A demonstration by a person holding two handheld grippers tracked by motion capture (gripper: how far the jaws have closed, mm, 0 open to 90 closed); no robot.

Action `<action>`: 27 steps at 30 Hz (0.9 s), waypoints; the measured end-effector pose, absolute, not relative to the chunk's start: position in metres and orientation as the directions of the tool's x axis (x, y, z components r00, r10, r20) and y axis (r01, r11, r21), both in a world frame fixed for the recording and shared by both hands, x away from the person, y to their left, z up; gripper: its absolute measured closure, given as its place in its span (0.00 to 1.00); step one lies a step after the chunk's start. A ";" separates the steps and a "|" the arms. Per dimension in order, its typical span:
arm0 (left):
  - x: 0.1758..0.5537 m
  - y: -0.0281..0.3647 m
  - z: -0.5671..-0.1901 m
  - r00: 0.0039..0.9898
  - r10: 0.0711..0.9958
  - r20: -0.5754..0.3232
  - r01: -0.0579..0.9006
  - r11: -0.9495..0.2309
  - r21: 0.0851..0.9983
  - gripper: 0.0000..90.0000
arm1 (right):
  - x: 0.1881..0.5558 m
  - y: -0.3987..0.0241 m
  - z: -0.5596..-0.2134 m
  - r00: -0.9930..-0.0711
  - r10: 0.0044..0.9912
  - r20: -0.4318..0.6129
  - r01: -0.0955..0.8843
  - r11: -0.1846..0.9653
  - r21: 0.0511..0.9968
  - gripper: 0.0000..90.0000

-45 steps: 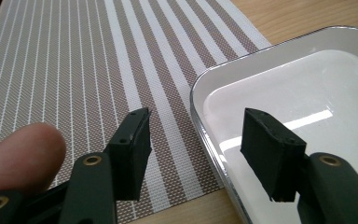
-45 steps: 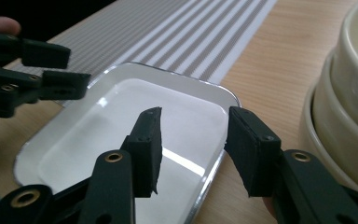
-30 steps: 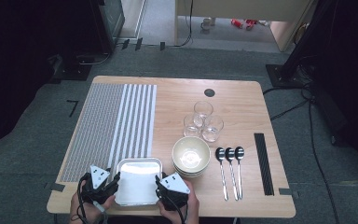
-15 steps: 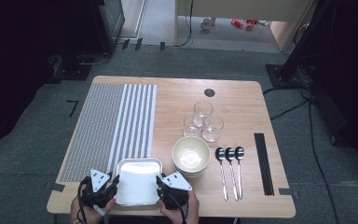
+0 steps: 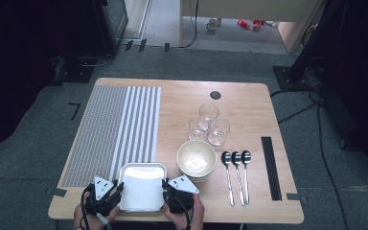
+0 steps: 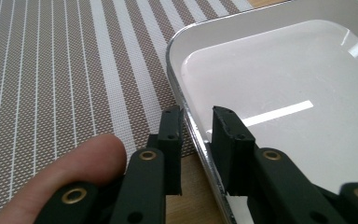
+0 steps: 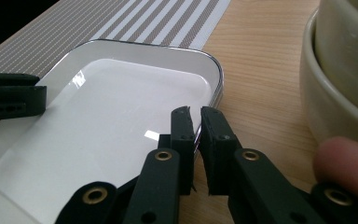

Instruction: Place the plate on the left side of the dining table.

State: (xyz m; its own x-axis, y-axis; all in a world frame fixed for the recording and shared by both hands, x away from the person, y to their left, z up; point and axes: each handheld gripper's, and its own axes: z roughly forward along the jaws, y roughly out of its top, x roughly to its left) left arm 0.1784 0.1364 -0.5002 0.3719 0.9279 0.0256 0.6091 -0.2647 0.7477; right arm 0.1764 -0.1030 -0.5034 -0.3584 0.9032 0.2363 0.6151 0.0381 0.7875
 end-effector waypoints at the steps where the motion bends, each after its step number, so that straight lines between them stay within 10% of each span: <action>1: 0.178 0.135 -0.500 0.378 0.925 0.029 0.606 -0.271 0.748 0.83 | 0.176 -0.103 -0.503 -0.358 0.903 0.236 0.613 0.037 0.789 0.94; 27: 0.178 0.136 -0.501 0.375 0.927 0.021 0.604 -0.261 0.753 0.86 | 0.180 -0.110 -0.504 -0.288 0.877 0.384 0.674 -0.099 0.732 0.96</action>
